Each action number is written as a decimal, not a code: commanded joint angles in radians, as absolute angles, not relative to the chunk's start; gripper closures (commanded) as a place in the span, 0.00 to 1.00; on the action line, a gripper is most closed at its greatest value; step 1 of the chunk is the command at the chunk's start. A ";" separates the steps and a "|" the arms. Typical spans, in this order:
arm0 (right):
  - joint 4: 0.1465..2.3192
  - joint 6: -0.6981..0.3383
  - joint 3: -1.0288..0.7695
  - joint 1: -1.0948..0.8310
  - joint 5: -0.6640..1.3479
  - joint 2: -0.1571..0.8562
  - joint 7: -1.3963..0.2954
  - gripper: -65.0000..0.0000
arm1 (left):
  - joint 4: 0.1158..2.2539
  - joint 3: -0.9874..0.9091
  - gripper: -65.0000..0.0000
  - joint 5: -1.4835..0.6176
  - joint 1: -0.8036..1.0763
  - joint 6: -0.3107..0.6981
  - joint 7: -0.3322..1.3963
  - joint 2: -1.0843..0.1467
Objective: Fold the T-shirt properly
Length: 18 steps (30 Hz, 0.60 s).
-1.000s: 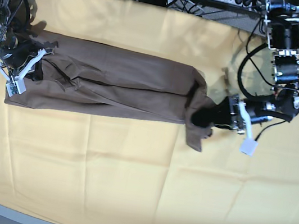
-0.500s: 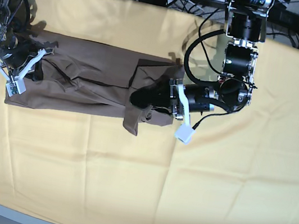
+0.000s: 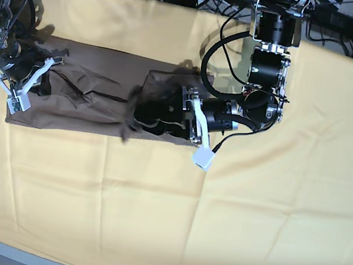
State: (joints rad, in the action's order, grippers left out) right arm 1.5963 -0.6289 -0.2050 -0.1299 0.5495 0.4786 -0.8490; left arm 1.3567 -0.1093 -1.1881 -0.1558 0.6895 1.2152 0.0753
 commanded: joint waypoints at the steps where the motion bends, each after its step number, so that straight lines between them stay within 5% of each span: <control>1: 1.603 -0.627 -0.210 -0.121 0.550 0.493 -0.849 0.92 | 1.372 -0.101 0.35 -1.219 -0.175 0.698 1.197 0.085; 9: 1.604 -0.629 -0.213 -0.096 0.577 0.498 -0.850 0.60 | 1.373 -0.061 0.36 -1.232 -0.179 0.698 1.196 0.085; 11: 1.615 -0.638 -0.232 -0.071 0.625 0.500 -0.850 0.55 | 1.373 -0.062 0.49 -1.239 -0.185 0.698 1.193 0.083; 14: 1.656 -0.656 -0.292 -0.033 0.680 0.499 -0.854 0.50 | 1.374 -0.088 0.96 -1.238 -0.189 0.698 1.200 0.083; 18: 1.671 -0.612 -0.413 0.000 0.681 0.500 -0.879 0.42 | 1.374 -0.162 1.00 -1.238 -0.189 0.698 1.209 0.081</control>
State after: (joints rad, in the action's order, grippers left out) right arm 1.6562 -0.6071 -0.4084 -0.0048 0.6735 0.4808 -0.8867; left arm 1.3571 -0.1658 -1.2068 -0.1642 0.6895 1.2240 0.0750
